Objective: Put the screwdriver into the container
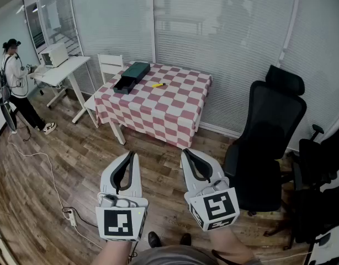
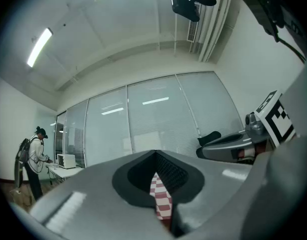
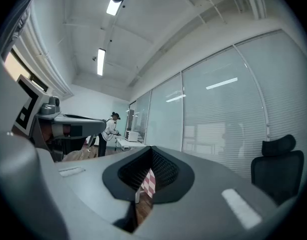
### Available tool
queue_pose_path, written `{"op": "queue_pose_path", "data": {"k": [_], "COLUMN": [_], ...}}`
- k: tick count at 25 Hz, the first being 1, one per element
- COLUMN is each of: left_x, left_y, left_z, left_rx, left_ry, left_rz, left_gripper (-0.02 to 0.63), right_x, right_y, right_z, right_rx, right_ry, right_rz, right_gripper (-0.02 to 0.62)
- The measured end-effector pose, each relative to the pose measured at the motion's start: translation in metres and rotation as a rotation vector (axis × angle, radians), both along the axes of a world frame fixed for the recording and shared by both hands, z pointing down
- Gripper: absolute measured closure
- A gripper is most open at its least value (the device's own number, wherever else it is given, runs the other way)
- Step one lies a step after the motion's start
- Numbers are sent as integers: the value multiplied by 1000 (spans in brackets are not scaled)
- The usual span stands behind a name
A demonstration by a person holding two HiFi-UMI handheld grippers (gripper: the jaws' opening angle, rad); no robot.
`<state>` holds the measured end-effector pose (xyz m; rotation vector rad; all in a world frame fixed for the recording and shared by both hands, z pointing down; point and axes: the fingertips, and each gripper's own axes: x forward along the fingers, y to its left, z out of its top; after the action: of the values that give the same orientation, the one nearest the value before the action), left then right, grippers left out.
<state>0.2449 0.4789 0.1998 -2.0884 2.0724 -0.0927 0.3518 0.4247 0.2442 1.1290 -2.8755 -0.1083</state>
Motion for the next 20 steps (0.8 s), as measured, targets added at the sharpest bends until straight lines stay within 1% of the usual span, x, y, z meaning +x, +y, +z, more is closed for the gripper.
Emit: {"op": "queue_pose_path", "data": {"k": [11, 14, 17, 20], "left_x": [15, 21, 26, 18], "left_y": [-7, -11, -15, -19], "left_z": [7, 11, 17, 26], "left_rx": [-14, -19, -23, -39], "left_ry": [-2, 3, 1, 18], "left_rz": [-24, -37, -43, -57], "left_gripper": [606, 606, 606, 606], "right_x": [12, 20, 23, 16], "right_y": [-7, -14, -20, -29], "right_z": [6, 6, 12, 24], "right_rx": [-5, -1, -19, -48], "right_ry": [-5, -24, -33, -29], "right_rz": [-30, -29, -40, -46], "right_gripper": [572, 572, 568, 566]}}
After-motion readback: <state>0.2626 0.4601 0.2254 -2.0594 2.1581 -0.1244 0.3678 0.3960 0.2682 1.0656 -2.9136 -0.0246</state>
